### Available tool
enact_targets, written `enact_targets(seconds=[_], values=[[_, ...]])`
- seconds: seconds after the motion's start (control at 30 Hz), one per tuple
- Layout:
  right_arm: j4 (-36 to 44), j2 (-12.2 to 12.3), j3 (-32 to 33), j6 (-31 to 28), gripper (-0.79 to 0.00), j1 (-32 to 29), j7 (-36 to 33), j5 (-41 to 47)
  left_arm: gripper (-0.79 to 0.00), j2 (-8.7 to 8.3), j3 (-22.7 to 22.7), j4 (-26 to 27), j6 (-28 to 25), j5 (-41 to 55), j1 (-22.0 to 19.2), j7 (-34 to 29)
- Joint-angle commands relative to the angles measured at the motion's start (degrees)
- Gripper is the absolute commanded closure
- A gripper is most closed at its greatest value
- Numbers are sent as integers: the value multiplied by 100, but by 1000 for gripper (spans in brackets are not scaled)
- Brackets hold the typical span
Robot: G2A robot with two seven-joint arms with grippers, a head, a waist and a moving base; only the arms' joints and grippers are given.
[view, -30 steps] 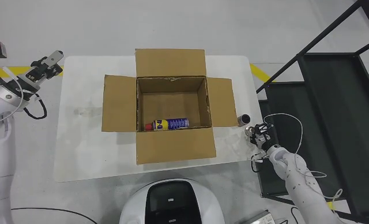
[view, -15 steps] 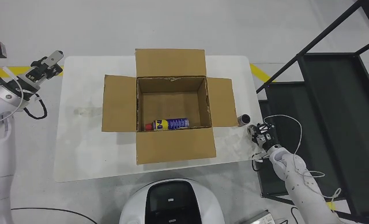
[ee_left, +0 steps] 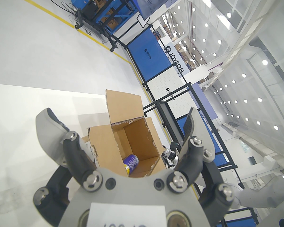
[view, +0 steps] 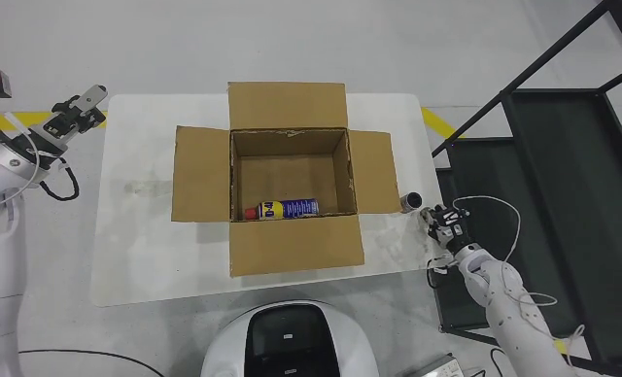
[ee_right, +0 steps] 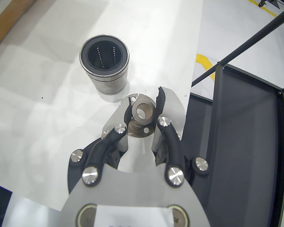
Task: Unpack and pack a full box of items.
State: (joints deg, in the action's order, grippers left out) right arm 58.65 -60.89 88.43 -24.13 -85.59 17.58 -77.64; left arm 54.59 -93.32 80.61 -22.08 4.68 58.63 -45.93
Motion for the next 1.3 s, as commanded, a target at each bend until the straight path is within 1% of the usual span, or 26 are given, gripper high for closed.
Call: enact_targets(seconds=[0.0, 0.13, 0.27, 0.37, 0.47, 0.57, 0.77, 0.83, 0.97, 1.1, 1.27], values=[[17, 14, 42, -231, 0, -30, -31, 89, -785, 0, 0, 0, 0, 0, 0, 0], [-16, 58, 182, -969, 0, -84, -166, 453, -785, 0, 0, 0, 0, 0, 0, 0], [-68, 111, 424, -1825, 0, -154, -339, 1102, -785, 0, 0, 0, 0, 0, 0, 0], [-76, 142, 593, -2371, 0, -191, -581, 1693, -785, 0, 0, 0, 0, 0, 0, 0], [-39, 160, 717, -2931, 0, -232, -852, 2467, -785, 0, 0, 0, 0, 0, 0, 0], [249, 174, 740, -3387, 0, -292, -1206, 3266, -785, 0, 0, 0, 0, 0, 0, 0], [1746, 263, 629, -3387, 0, -686, -2017, 4546, -785, 0, 0, 0, 0, 0, 0, 0], [2186, 299, 678, -3387, 0, -777, -2247, 4658, -785, 0, 0, 0, 0, 0, 0, 0], [2925, 311, 574, -3301, 0, -879, -2525, 4781, -785, 0, 0, 0, 0, 0, 0, 0], [3363, 284, 311, -2921, 0, -752, -2696, 4735, -785, 0, 0, 0, 0, 0, 0, 0], [3443, 211, -135, -2262, 0, -375, -2719, 4553, -785, 0, 0, 0, 0, 0, 0, 0]])
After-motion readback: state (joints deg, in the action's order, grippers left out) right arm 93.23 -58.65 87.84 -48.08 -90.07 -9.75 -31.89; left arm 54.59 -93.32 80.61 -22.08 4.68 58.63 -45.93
